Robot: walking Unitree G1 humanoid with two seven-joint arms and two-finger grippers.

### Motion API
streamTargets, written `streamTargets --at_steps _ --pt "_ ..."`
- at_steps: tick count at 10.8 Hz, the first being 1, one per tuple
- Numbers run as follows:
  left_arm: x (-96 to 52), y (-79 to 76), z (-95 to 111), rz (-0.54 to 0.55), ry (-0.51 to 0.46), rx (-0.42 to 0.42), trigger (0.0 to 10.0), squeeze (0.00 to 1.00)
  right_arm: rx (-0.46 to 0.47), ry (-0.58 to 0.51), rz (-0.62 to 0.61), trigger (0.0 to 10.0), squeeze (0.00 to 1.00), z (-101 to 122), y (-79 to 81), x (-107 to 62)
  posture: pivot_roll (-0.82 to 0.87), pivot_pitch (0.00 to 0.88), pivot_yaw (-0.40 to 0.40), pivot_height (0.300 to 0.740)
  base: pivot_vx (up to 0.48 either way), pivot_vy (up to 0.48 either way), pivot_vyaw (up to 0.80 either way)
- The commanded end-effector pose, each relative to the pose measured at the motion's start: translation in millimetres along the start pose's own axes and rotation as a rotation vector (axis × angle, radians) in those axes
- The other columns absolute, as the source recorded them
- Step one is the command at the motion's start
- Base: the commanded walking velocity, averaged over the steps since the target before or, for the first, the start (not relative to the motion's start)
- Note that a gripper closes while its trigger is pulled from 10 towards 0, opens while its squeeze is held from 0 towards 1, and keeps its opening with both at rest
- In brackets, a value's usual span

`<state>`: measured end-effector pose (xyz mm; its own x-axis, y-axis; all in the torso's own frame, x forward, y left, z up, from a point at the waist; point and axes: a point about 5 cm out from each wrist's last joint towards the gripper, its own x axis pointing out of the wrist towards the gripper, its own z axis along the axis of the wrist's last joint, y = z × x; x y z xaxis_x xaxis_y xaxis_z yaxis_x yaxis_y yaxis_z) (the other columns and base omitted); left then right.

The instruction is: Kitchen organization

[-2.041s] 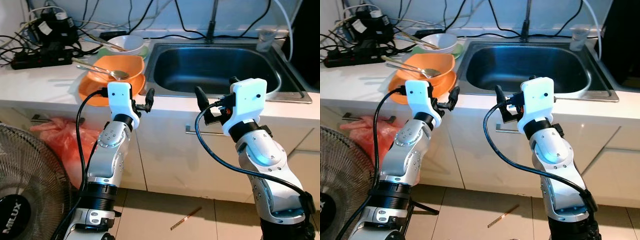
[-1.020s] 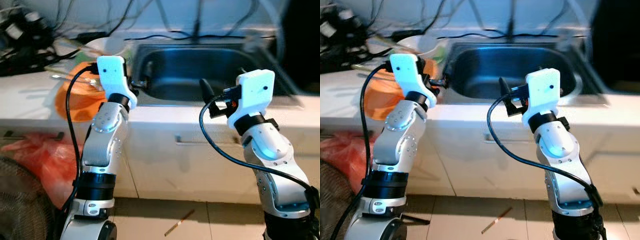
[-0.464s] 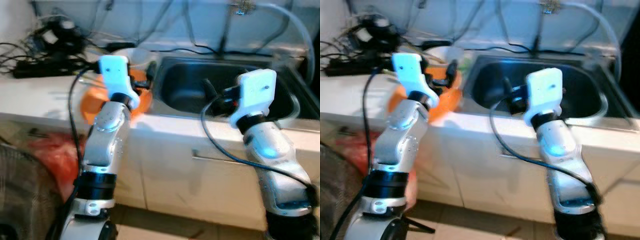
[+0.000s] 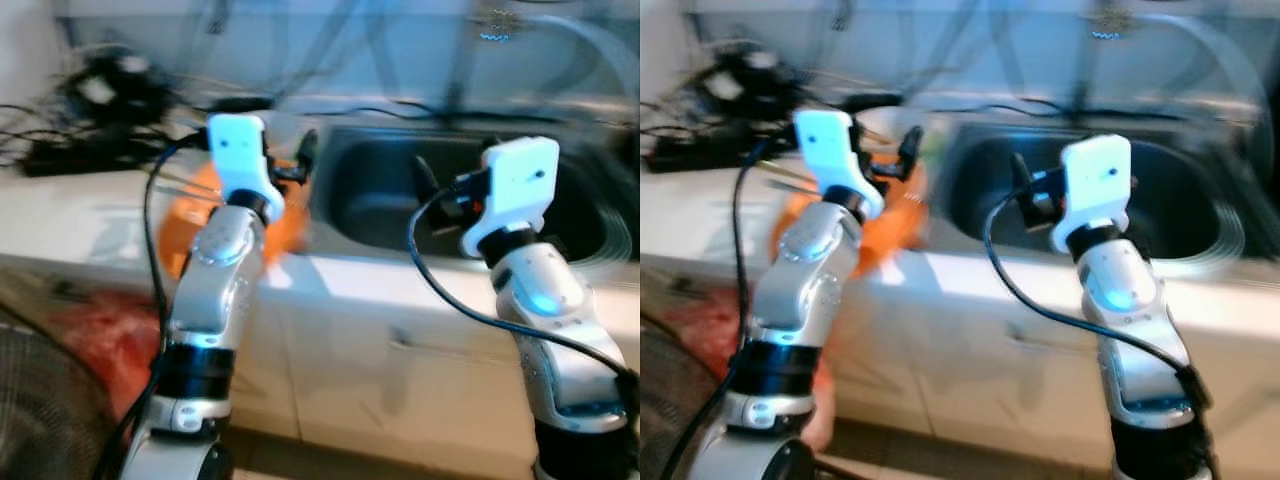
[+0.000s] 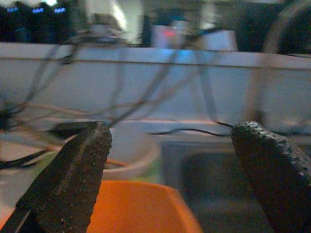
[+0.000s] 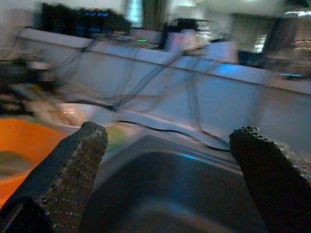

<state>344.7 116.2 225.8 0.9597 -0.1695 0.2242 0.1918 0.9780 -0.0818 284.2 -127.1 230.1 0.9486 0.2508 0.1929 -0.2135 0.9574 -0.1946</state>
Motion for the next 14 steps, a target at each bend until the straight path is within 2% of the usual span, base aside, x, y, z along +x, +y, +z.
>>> streamTargets --at_steps 1,11,14 --pt "0.6 -5.2 -2.4 -0.018 0.011 -0.016 10.0 0.00 -0.026 -0.011 -0.026 10.0 0.00 3.7 -6.7 0.0 -0.13 0.000 0.044 0.740 0.000 0.000 0.00" --pt "4.1 -4.7 -6.8 -0.005 0.054 -0.013 10.0 0.00 -0.028 -0.011 -0.034 10.0 0.00 3.3 -8.1 1.4 -0.13 0.000 0.048 0.740 0.000 0.000 0.00" --pt "3.9 -7.5 -7.4 -0.015 0.054 -0.035 10.0 0.00 -0.029 -0.011 -0.034 10.0 0.00 3.3 -8.4 1.5 -0.13 0.000 0.044 0.740 0.000 0.000 0.00"
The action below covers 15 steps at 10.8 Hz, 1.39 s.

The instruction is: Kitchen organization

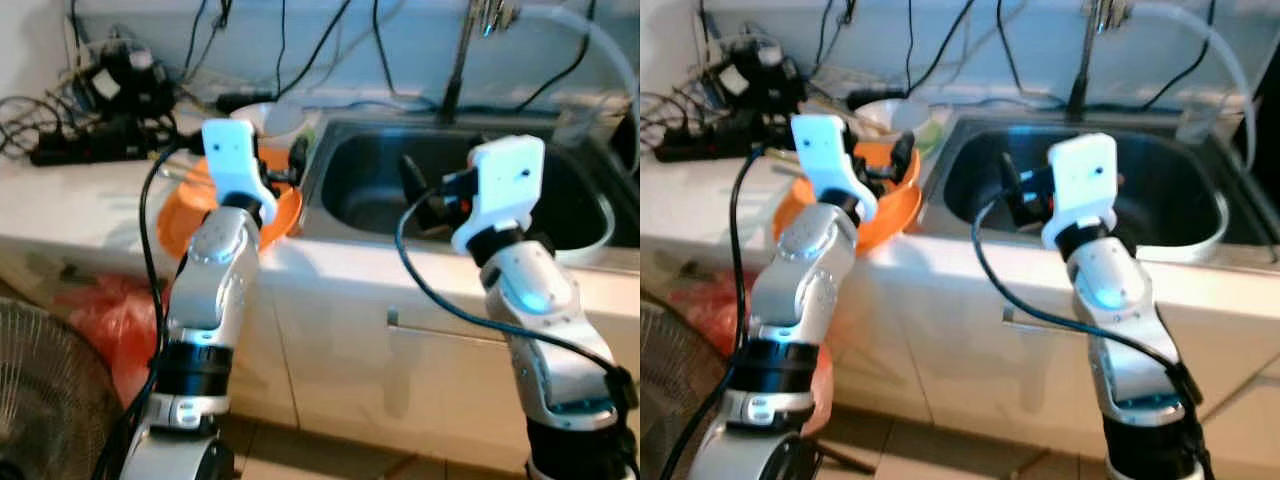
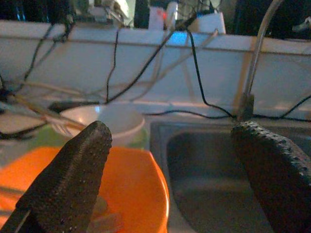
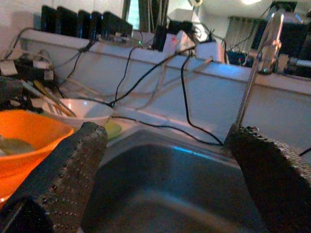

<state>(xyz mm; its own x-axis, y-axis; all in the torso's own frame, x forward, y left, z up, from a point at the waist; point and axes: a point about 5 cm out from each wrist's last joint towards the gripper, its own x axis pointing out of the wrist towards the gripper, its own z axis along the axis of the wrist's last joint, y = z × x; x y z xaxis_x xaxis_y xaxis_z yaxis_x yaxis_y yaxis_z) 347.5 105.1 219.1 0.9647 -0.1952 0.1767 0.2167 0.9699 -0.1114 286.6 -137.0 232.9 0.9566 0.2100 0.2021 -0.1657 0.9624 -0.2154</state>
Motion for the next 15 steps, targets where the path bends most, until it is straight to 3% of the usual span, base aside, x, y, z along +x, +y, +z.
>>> streamTargets --at_steps 1,6,9,11,12,15 --pt "0.4 2.4 1.1 0.004 0.005 0.008 10.0 0.00 0.001 -0.010 0.011 10.0 0.00 2.7 2.2 1.3 -0.13 0.000 0.044 0.740 0.000 0.000 0.00" --pt "3.5 8.8 -2.1 0.037 0.036 0.014 10.0 0.00 -0.002 -0.005 0.017 10.0 0.00 2.4 2.8 1.1 -0.13 0.000 0.036 0.740 0.000 0.000 0.00" --pt "16.2 40.4 5.1 0.139 0.065 0.091 10.0 0.00 -0.003 0.003 0.025 10.0 0.00 1.8 2.3 -0.6 -0.13 0.000 0.037 0.740 0.000 0.000 0.00" --pt "23.4 58.6 3.1 0.189 0.140 0.156 10.0 0.00 -0.003 0.010 0.028 10.0 0.00 0.9 2.3 -1.4 -0.13 0.000 0.045 0.740 0.000 0.000 0.00" --pt "29.7 77.0 0.4 0.198 0.240 0.229 10.0 0.00 0.003 0.018 0.032 10.0 0.00 -0.6 4.5 -2.7 -0.13 0.000 0.056 0.740 0.000 0.000 0.00" --pt "39.5 92.6 6.9 0.146 0.318 0.333 10.0 0.00 0.015 0.031 0.029 10.0 0.00 -3.5 7.9 -6.0 -0.13 0.000 0.079 0.740 0.000 0.000 0.00"
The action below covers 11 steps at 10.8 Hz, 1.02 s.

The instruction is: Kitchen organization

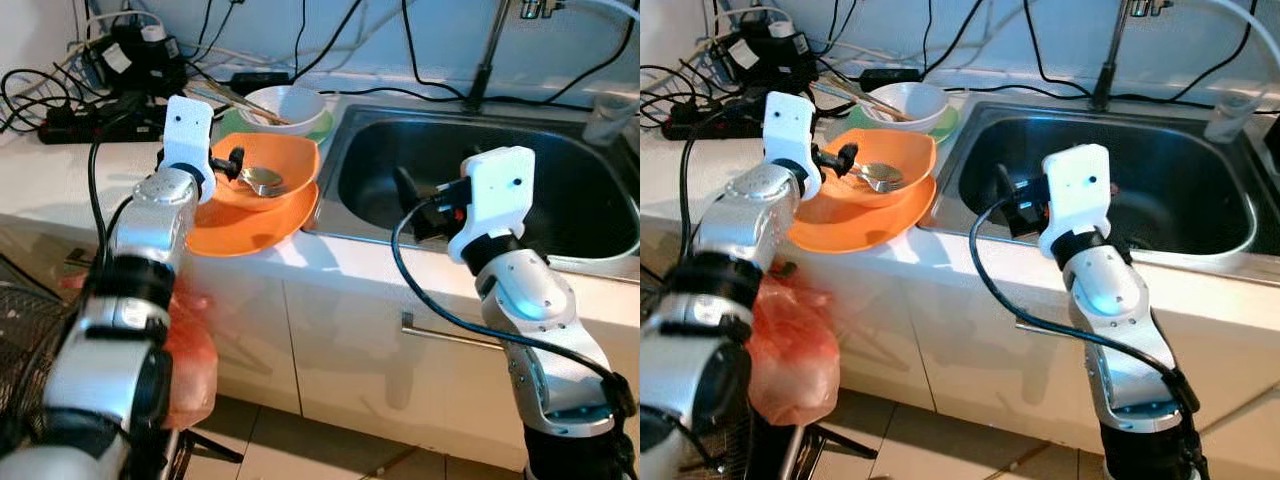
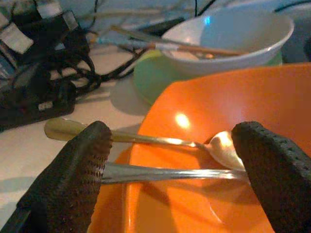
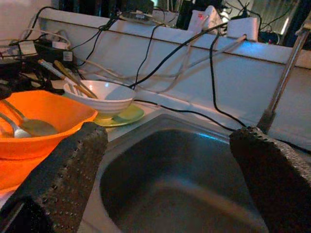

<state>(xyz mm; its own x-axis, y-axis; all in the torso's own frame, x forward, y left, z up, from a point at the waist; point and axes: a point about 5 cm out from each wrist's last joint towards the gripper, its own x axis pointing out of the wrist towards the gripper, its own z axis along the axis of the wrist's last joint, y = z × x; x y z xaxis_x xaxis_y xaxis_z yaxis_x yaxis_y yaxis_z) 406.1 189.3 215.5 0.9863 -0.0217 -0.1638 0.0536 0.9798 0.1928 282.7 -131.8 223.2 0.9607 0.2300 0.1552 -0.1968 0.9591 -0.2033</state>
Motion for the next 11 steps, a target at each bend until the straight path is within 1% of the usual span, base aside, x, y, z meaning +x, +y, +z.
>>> streamTargets --at_steps 1,2,3,4,5,6,7,8,9,10,11 --pt "1.4 3.8 7.0 0.000 -0.009 0.006 10.0 0.00 0.000 -0.009 -0.001 10.0 0.00 3.1 1.7 -2.4 -0.13 0.000 0.083 0.740 0.000 0.000 0.00" --pt "4.2 0.8 4.3 -0.015 0.014 -0.010 10.0 0.00 0.001 -0.007 -0.003 10.0 0.00 2.7 1.9 -2.8 -0.14 0.000 0.086 0.740 0.000 0.000 0.00" --pt "5.3 -2.2 2.7 -0.048 0.019 0.045 10.0 0.00 0.002 -0.005 -0.005 10.0 0.00 2.5 2.0 -3.1 -0.14 0.000 0.087 0.740 0.000 0.000 0.00" --pt "5.8 -1.0 4.4 -0.093 0.013 0.127 10.0 0.00 0.003 -0.004 -0.006 10.0 0.00 2.2 2.1 -3.3 -0.13 0.000 0.090 0.740 0.000 0.000 0.00" --pt "6.3 4.5 4.7 -0.096 0.029 0.169 10.0 0.00 0.005 -0.002 -0.008 10.0 0.00 2.0 3.0 -3.3 -0.13 0.000 0.094 0.740 0.000 0.000 0.00" --pt "7.0 10.5 7.2 -0.063 0.036 0.093 10.0 0.00 0.008 -0.002 -0.012 10.0 0.00 1.6 3.2 -3.5 -0.13 0.000 0.101 0.740 0.000 0.000 0.00" --pt "7.9 10.7 7.8 -0.036 0.034 -0.023 10.0 0.00 0.012 0.000 -0.019 10.0 0.00 0.9 3.1 -4.4 -0.13 0.000 0.107 0.740 0.000 0.000 0.00" --pt "8.9 6.9 7.5 -0.025 0.026 -0.116 10.0 0.00 0.014 0.001 -0.024 10.0 0.00 0.6 2.8 -5.0 -0.13 0.000 0.107 0.740 0.000 0.000 0.00" --pt "9.4 4.0 8.7 -0.024 0.023 -0.144 10.0 0.00 0.014 0.002 -0.025 10.0 0.00 0.6 2.7 -5.0 -0.14 0.000 0.108 0.740 0.000 0.000 0.00" --pt "10.3 -2.1 9.4 -0.056 0.019 -0.029 10.0 0.00 0.012 0.002 -0.027 10.0 0.00 0.8 2.4 -4.4 -0.14 0.000 0.104 0.740 0.000 0.000 0.00" --pt "10.8 -3.1 9.8 -0.068 0.037 -0.094 10.0 0.00 0.008 0.001 -0.027 10.0 0.00 1.0 1.4 -4.2 -0.14 0.000 0.104 0.740 0.000 0.000 0.00"
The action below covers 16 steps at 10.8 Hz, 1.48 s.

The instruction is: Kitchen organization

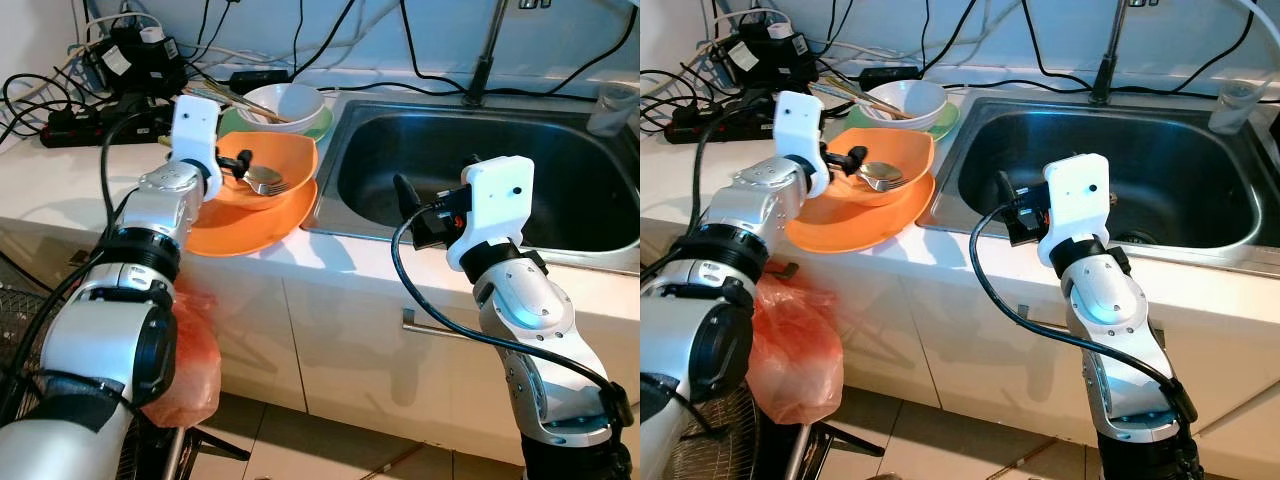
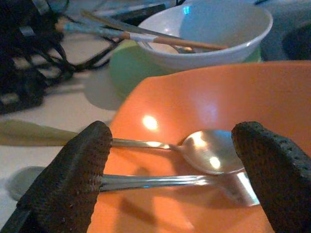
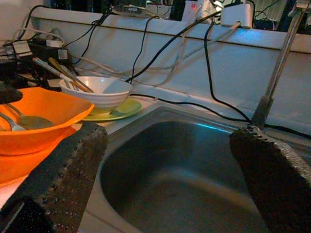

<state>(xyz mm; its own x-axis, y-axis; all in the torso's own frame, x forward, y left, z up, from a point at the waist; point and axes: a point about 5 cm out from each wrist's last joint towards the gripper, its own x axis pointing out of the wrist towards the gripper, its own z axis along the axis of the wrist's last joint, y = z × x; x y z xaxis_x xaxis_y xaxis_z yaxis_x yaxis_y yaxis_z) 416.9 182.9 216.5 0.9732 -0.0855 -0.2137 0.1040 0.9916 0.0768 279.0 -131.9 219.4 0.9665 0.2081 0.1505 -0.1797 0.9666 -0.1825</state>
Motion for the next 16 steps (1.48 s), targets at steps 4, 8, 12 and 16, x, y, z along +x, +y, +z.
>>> streamTargets --at_steps 4,8,12,16 --pt "1.6 -3.2 11.5 0.079 -0.050 -0.249 10.0 0.00 -0.013 -0.011 -0.012 10.0 0.00 4.1 -1.7 0.5 -0.14 0.000 0.103 0.740 0.000 0.000 0.00" --pt "3.3 -16.2 5.3 0.183 -0.020 -0.442 10.0 0.00 -0.021 -0.015 -0.009 10.0 0.00 5.0 -2.6 1.9 -0.14 0.000 0.098 0.740 0.000 0.000 0.00" --pt "5.8 -32.9 -0.8 0.220 0.029 -0.558 10.0 0.00 -0.023 -0.014 -0.008 10.0 0.00 5.5 -1.9 1.4 -0.15 0.000 0.101 0.740 0.000 0.000 0.00" --pt "5.2 -25.1 2.0 0.283 0.082 -0.654 10.0 0.00 -0.025 -0.007 -0.016 10.0 0.00 4.8 -2.7 -2.2 -0.16 0.000 0.107 0.740 0.000 0.000 0.00"
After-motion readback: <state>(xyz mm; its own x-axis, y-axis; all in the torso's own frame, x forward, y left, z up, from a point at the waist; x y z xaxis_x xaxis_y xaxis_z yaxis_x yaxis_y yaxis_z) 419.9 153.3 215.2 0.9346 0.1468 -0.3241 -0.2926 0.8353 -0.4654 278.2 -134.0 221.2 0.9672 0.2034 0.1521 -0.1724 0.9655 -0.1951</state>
